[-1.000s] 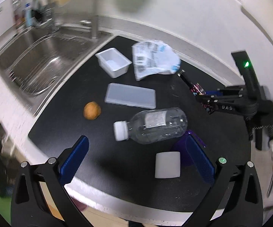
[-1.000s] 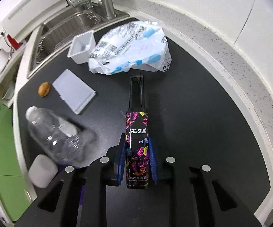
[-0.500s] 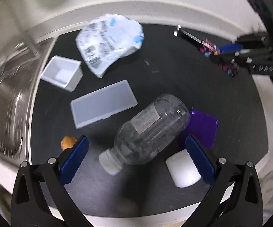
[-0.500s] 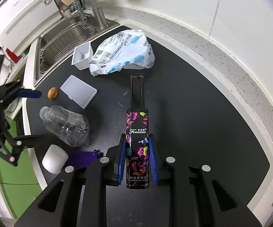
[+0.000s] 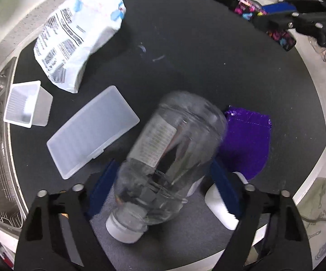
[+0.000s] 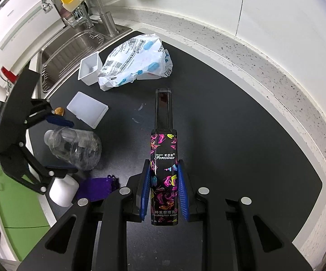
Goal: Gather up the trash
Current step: 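Grasp the clear plastic bottle with the left tool while the right tool holds the tube, then carry bottle and tube over the pink bin and open both tools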
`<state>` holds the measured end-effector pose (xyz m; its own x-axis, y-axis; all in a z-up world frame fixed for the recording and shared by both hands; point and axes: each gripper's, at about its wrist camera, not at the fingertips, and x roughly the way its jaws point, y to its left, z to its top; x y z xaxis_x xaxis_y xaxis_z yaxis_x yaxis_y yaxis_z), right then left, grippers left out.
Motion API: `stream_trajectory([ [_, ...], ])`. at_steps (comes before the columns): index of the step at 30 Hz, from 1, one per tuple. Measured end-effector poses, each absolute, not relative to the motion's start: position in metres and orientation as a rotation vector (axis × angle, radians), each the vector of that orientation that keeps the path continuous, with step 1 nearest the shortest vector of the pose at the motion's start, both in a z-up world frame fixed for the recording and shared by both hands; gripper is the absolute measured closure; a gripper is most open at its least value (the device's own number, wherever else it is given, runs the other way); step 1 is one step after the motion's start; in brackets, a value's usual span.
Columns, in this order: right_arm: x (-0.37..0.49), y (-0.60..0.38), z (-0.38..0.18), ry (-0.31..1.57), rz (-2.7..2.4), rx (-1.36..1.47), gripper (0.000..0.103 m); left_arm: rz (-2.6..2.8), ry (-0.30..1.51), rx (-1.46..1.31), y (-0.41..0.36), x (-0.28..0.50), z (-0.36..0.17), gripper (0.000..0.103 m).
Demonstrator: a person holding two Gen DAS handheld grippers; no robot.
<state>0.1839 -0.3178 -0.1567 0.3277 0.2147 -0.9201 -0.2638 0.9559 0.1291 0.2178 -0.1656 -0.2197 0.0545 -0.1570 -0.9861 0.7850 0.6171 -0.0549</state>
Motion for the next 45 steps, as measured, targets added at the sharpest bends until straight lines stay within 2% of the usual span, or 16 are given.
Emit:
stream_trajectory([
  [3, 0.184, -0.317, -0.157, 1.197, 0.312, -0.046, 0.081, -0.789, 1.346, 0.607, -0.169, 0.217, -0.227, 0.029],
  [5, 0.183, -0.317, -0.156, 1.196, 0.313, -0.044, 0.081, -0.783, 1.338, 0.583, -0.169, 0.219, -0.225, 0.037],
  [19, 0.177, -0.313, -0.149, 1.177, 0.329, -0.044, 0.081, -0.719, 1.316, 0.33, -0.149, 0.224, -0.201, 0.04],
  [28, 0.163, -0.297, -0.128, 1.122, 0.367, -0.066, 0.081, -0.559, 1.272, 0.178, -0.102, 0.206, -0.165, 0.04],
  [36, 0.138, -0.263, -0.1, 1.054, 0.455, -0.088, 0.081, -0.409, 1.181, 0.12, -0.087, 0.156, -0.121, 0.04],
  [45, 0.093, -0.175, -0.08, 0.994, 0.674, -0.168, 0.081, -0.243, 1.105, -0.001, -0.019, 0.081, -0.087, 0.04],
])
